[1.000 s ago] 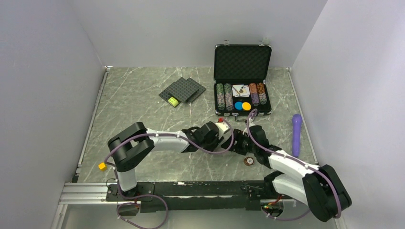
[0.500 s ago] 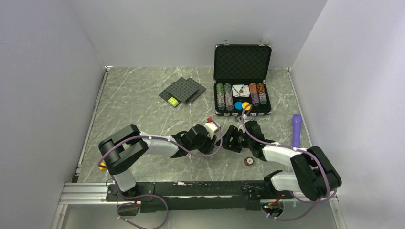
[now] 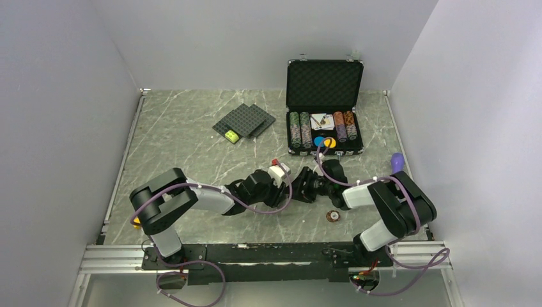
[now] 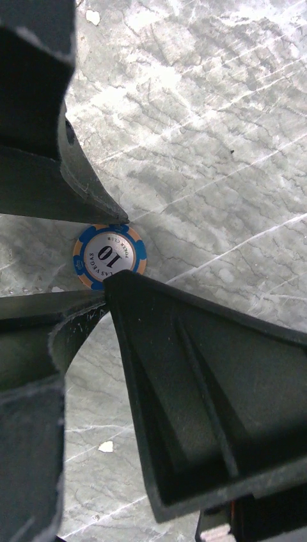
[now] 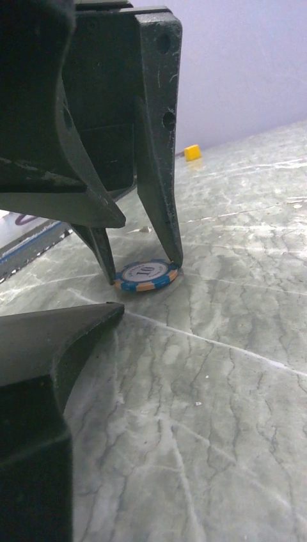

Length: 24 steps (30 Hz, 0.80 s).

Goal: Pack up texas hold em set
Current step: Pick up the poker chip from the center of the board.

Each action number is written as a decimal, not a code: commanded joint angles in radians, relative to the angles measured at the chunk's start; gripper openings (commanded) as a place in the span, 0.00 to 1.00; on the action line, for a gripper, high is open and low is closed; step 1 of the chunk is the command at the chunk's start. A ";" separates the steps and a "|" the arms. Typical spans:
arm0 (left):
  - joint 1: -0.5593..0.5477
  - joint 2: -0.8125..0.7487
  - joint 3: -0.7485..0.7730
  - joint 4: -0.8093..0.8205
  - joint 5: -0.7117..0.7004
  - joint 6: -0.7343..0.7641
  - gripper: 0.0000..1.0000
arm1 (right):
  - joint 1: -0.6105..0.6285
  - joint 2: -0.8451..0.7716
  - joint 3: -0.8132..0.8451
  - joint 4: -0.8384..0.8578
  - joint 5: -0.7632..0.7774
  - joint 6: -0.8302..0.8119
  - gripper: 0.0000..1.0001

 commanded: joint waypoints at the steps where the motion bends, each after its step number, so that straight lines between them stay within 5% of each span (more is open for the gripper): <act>1: 0.005 -0.014 -0.041 0.032 0.014 -0.022 0.35 | 0.004 0.093 -0.026 0.029 0.013 0.033 0.51; 24: 0.005 -0.004 -0.103 0.189 0.030 -0.051 0.33 | 0.043 0.217 -0.049 0.261 0.009 0.176 0.40</act>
